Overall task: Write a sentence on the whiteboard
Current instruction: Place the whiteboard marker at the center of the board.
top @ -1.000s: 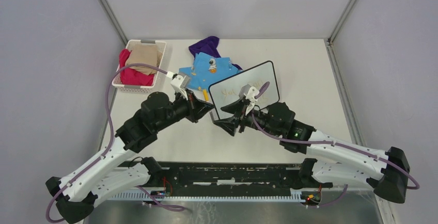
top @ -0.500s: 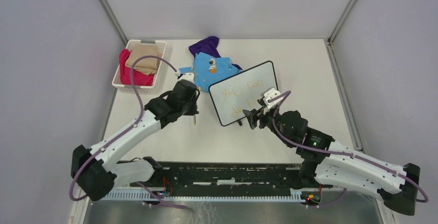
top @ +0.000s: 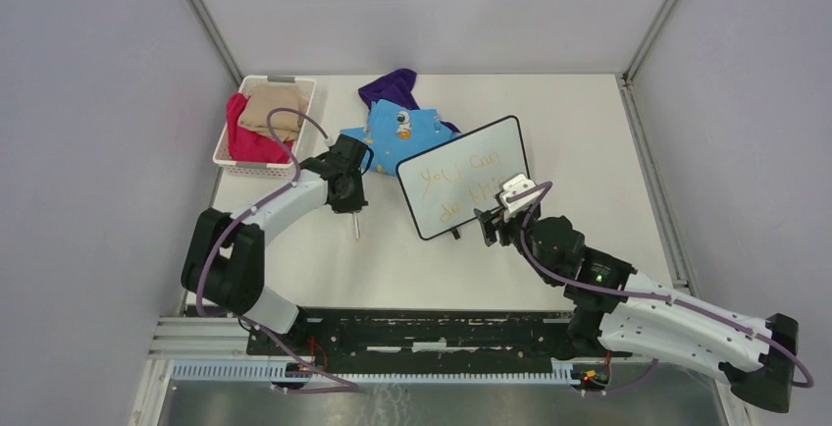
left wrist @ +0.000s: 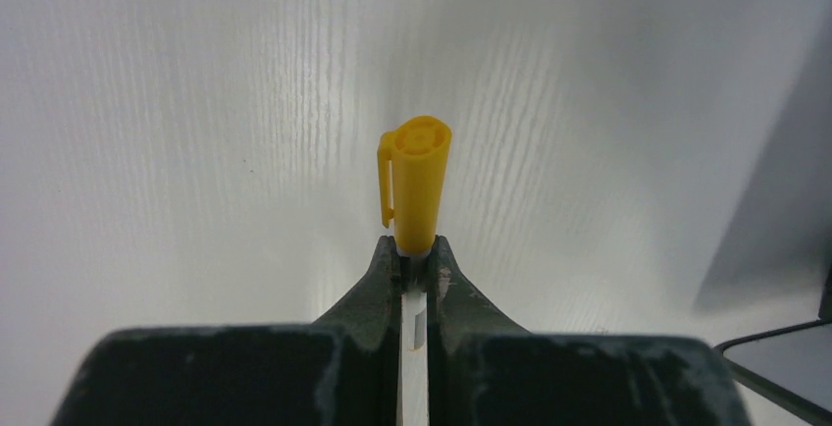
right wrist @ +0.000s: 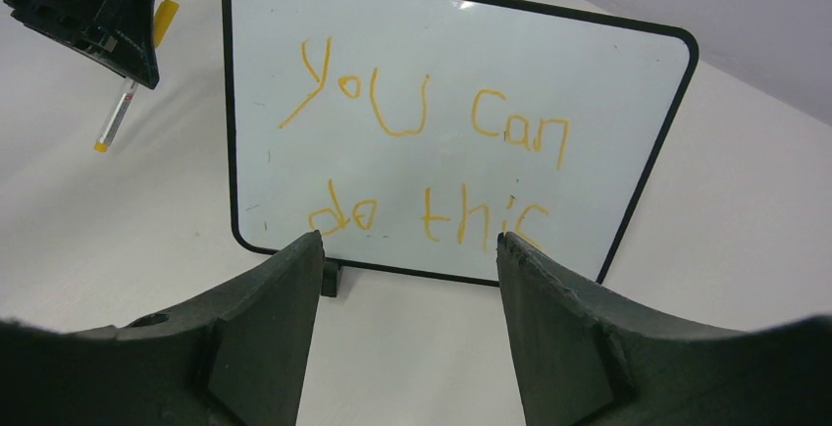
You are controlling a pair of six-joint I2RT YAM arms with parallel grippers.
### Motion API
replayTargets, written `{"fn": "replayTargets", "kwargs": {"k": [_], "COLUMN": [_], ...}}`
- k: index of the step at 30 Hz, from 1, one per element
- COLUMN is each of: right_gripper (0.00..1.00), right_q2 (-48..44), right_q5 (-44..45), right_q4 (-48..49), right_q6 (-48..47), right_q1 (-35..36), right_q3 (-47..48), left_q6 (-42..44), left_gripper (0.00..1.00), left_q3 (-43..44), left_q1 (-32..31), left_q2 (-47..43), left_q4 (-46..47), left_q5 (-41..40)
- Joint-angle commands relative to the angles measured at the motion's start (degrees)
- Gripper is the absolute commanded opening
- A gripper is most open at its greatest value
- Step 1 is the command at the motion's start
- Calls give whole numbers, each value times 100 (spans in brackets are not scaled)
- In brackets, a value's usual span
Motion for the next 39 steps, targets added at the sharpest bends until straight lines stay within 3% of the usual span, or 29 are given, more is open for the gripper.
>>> {"fn": "replayTargets", "kwargs": {"k": [1,11,16,23,28,39], "right_gripper": [71,70,70,69,69,62], "right_q2": [-354,-527,-318,809,1406,2162], "right_q5": [455,-95,-1830,-2975,-3556,-3909], "right_q4": [265,580,1185,2127,2710,2791], "right_q6": [-335,-367,-151,730,1092,1404], "right_q1": [-3,-2,-10,3,-2,-2], "right_q3": [-41,-148,-81,450,939,1608], "left_q6": [143,48,74,-140,-273,-552], "left_gripper": [2,2,2,2,2,2], "left_q3": [300,107,-34,-420,-621,-688], "left_q1": [280,288,284,274,108,-137], "left_q2": [210,-162,-1864,-3334,-3697,-3789], "left_q4": [231,354,1029,2321,2889,3604], "left_q5": [265,507,1397,3372,4517,4982]}}
